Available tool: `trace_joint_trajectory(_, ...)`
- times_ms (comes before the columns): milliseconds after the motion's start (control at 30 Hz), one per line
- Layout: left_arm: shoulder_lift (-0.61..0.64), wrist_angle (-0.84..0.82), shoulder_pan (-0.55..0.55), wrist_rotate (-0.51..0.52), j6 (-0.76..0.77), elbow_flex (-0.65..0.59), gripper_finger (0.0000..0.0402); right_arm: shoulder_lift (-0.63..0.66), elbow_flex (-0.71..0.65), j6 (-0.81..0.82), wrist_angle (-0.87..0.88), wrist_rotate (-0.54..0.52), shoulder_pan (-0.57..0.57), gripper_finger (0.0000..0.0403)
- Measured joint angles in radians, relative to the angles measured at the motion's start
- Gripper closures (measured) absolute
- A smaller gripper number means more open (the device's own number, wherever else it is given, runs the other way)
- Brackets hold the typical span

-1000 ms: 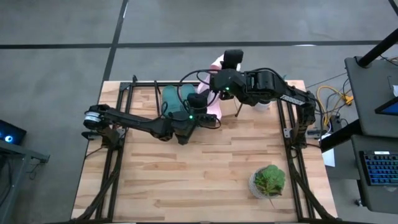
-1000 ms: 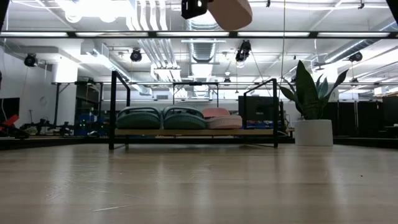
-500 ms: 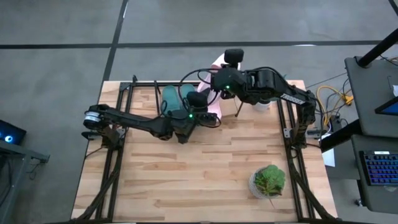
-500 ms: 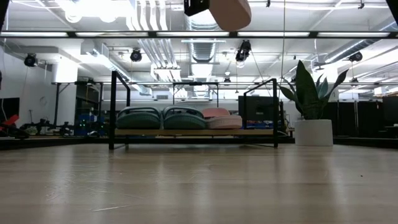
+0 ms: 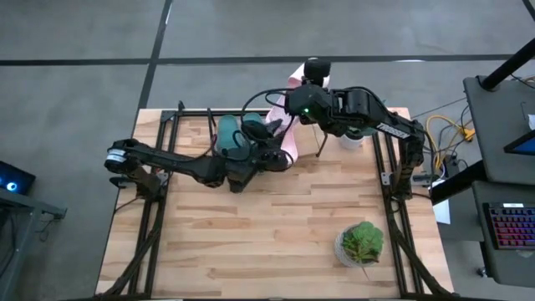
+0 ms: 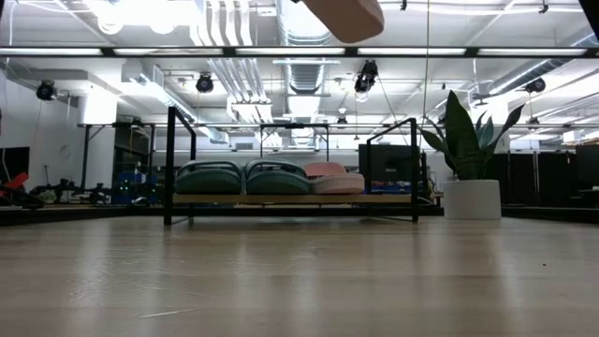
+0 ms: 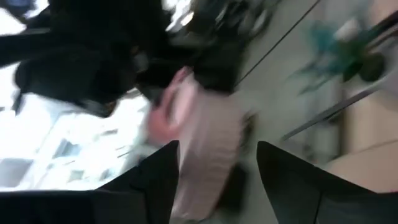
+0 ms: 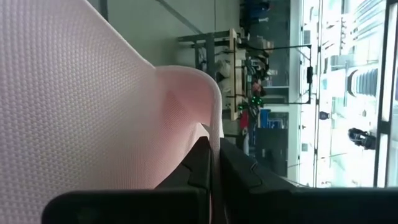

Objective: Pick and place slides into the shelf
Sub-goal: Put the pink slide on the shelf

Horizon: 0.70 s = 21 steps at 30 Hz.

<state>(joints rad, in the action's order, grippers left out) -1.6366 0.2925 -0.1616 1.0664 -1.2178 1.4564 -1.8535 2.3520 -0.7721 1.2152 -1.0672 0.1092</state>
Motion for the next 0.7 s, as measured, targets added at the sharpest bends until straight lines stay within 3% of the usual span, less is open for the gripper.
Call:
trace_joint_trajectory(67, 0.033, -0.151, 0.000, -0.110, 0.184, 0.000, 0.0204, 0.002, 0.000, -0.007, 0.005, 0.009, 0.010, 0.0395)
trace_joint_trajectory(167, 0.092, -0.355, 0.004, -0.376, 0.430, 0.001, 0.0203, 0.002, 0.000, -0.010, -0.001, 0.022, 0.026, 0.0395)
trace_joint_trajectory(300, 0.141, -0.526, 0.005, -0.676, 0.615, -0.001, 0.0203, 0.005, 0.000, -0.015, -0.022, 0.060, 0.058, 0.0395)
trace_joint_trajectory(367, 0.163, -0.574, 0.007, -0.738, 0.661, -0.001, 0.0203, 0.007, 0.000, -0.025, -0.042, 0.121, 0.075, 0.0395)
trace_joint_trajectory(600, 0.256, -0.749, -0.024, -0.778, 0.815, -0.001, 0.0202, 0.007, 0.000, -0.085, -0.100, 0.299, 0.142, 0.0395)
trace_joint_trajectory(700, 0.302, -0.834, -0.029, -0.851, 0.930, -0.002, 0.0202, 0.006, -0.003, -0.175, -0.108, 0.330, 0.161, 0.0395)
